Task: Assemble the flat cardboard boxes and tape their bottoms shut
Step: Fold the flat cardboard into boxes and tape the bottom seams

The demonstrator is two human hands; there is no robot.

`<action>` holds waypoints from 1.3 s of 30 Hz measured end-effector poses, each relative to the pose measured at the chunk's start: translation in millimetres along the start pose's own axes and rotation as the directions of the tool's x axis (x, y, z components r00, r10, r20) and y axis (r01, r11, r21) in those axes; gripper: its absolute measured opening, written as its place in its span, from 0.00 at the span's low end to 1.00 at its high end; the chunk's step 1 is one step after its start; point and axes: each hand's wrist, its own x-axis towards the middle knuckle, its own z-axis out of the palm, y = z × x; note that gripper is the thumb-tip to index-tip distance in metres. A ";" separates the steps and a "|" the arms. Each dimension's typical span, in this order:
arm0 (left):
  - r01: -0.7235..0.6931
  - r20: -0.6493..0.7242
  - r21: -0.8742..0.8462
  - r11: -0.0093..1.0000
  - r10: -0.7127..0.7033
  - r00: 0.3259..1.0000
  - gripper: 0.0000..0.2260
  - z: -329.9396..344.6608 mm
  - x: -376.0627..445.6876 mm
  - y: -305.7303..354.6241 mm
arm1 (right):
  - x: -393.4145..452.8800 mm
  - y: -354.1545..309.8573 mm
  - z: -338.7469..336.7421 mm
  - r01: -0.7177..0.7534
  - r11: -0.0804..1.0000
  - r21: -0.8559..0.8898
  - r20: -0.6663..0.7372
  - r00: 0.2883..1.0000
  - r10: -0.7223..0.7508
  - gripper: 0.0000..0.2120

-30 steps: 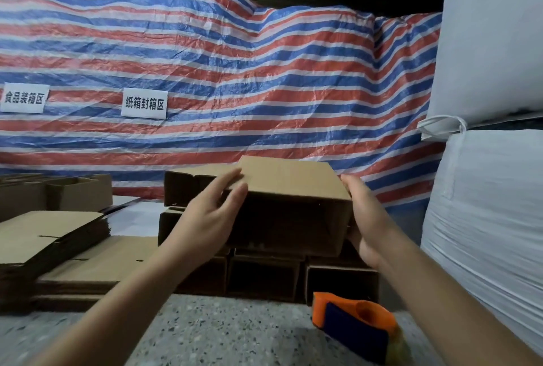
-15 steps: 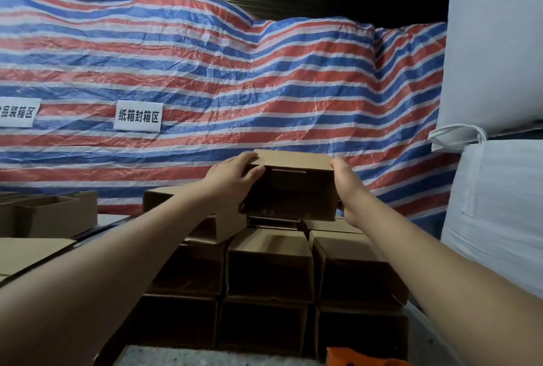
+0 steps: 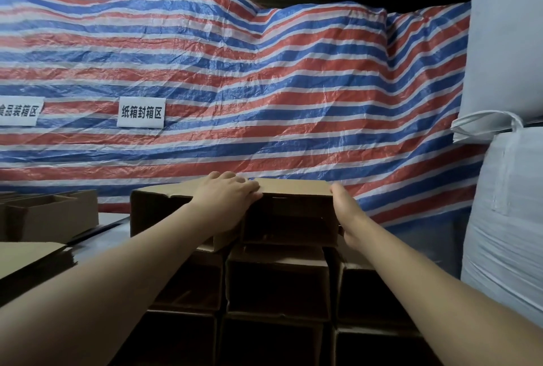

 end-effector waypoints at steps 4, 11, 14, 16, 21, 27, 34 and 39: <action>0.003 0.006 0.012 1.000 -0.003 1.000 0.22 6.0 -3.3 4.0 | 5.0 8.8 0.2 -0.027 1.000 -0.005 0.003 1.000 0.027 0.27; -0.019 -0.206 -0.208 0.978 -0.025 0.978 0.32 1.9 -17.6 -22.6 | 4.7 15.9 -3.6 -0.050 0.998 0.043 0.058 0.997 0.048 0.26; 0.042 -0.122 -0.225 0.973 -0.071 0.990 0.37 5.0 -29.8 -40.8 | 2.8 20.3 -1.9 -0.046 0.996 0.074 0.030 0.999 0.044 0.25; 0.066 -0.067 -0.214 0.975 -0.083 0.994 0.37 10.0 -34.6 -40.8 | 3.3 22.2 0.1 -0.044 0.997 0.069 0.001 0.999 0.044 0.27; 0.124 -0.141 -0.159 0.980 -0.147 0.979 0.29 11.4 -27.5 -22.3 | 6.1 15.4 2.9 -0.040 0.998 0.053 -0.018 0.999 0.041 0.29; 0.240 -0.159 -0.140 0.961 -0.261 0.952 0.24 12.1 -18.6 -5.8 | 3.1 20.2 1.6 -0.049 0.999 0.023 -0.030 0.998 0.050 0.24; 0.267 -0.172 -0.089 0.960 -0.279 0.945 0.23 14.2 -23.6 0.9 | -3.1 22.5 -4.9 -0.054 0.999 -0.007 0.008 0.999 0.054 0.23; 0.272 -0.161 -0.098 0.957 -0.285 0.945 0.22 11.3 -27.2 2.4 | -5.3 20.8 -5.7 -0.061 0.997 -0.038 0.024 0.998 0.062 0.23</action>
